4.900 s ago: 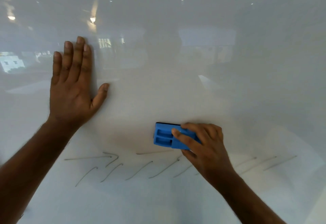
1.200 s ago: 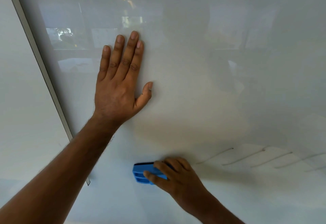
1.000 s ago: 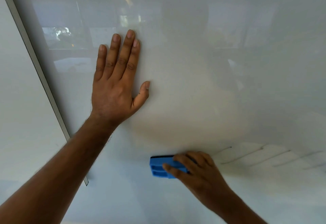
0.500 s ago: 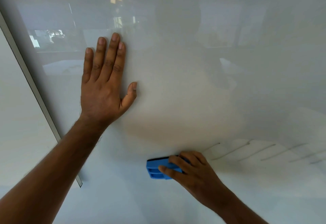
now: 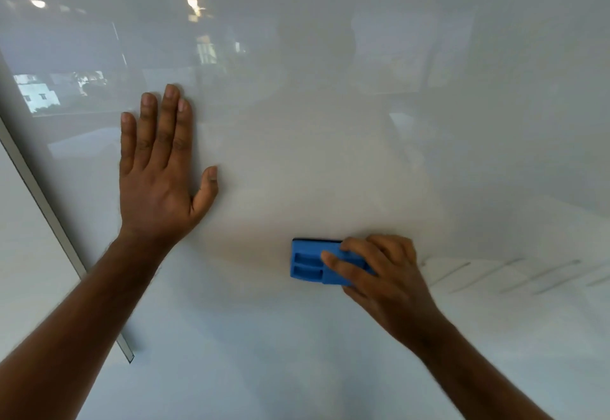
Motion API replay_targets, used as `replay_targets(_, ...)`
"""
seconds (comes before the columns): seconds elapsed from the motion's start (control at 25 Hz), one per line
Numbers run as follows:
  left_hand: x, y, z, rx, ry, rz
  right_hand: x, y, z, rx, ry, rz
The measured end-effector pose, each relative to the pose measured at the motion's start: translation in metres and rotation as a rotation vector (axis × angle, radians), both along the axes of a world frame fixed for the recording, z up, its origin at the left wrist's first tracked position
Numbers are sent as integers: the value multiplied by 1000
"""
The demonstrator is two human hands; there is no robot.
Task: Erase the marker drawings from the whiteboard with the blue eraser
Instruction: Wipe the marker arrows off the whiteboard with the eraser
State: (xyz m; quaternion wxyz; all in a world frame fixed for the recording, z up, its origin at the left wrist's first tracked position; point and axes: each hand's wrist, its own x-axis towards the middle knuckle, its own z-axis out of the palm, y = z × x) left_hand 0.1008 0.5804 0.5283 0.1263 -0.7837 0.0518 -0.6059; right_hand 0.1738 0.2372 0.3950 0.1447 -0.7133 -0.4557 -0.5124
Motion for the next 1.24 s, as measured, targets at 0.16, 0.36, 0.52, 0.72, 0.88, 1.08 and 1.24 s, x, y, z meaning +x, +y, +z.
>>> replay_targets(0.16, 0, -12, -6, -83, 20, -11, 6, -26, -58, -210, -40, 11)
replay_targets(0.36, -3, -34, -17, -192, 73, -6, 22, -85, -73, -224, -43, -28)
replay_targets(0.52, 5, -59, -14, -50, 117, 20, 30, -102, -13, -54, 16, -69)
replay_targets(0.72, 35, -120, 10, -3, 72, 0, 25, -75, 6, 31, 32, -1)
replay_targets(0.88, 44, -141, 14, -6, 50, 14, 29, -94, -60, -208, 19, 13)
replay_targets(1.08, 43, -153, 11, 29, 87, 50, 40, -156, -61, -169, 29, -22)
replay_targets(1.24, 50, -178, 15, 60, 98, 59, 46, -174, -2, -10, 48, -96)
